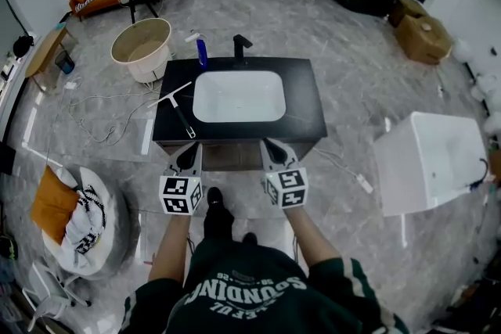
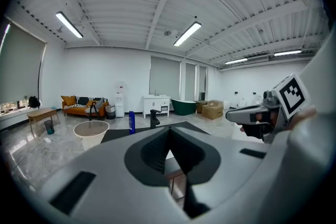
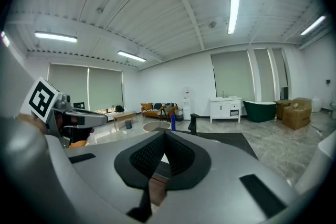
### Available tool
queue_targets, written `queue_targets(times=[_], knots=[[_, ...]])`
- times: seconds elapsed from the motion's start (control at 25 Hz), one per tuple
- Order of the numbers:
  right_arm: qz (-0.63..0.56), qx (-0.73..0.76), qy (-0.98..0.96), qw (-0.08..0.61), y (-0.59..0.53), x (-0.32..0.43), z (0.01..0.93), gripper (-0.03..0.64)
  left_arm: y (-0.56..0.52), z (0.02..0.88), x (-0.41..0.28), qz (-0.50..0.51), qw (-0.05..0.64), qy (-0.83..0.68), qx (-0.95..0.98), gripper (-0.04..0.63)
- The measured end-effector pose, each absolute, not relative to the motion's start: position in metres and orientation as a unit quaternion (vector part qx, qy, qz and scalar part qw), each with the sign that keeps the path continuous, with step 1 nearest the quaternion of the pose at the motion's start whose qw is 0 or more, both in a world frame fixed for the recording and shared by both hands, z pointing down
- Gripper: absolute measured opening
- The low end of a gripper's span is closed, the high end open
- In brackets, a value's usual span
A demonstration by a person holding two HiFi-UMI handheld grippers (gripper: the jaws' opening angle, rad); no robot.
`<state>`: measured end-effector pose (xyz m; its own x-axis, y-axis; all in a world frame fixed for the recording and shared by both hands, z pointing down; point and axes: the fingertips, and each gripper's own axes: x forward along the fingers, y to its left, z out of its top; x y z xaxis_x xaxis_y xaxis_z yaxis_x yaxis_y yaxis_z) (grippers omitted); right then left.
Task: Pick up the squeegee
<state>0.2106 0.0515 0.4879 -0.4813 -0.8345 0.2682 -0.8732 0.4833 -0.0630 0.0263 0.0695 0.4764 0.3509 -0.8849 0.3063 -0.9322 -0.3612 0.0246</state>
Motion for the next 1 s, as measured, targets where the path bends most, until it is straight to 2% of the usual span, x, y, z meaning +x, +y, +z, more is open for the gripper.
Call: queue_targets(times=[0.64, 1.0], knots=[[0.105, 0.511, -0.845, 0.118, -0.06, 0.168, 0.502, 0.002, -0.058, 0.497, -0.001, 0.121, 0.116, -0.526, 0.834, 0.002], [0.115, 0.531, -0.83, 0.127, -0.13, 0.124, 0.503, 0.002, -0.137, 0.501, -0.038, 0.13, 0.123, -0.498, 0.848, 0.002]])
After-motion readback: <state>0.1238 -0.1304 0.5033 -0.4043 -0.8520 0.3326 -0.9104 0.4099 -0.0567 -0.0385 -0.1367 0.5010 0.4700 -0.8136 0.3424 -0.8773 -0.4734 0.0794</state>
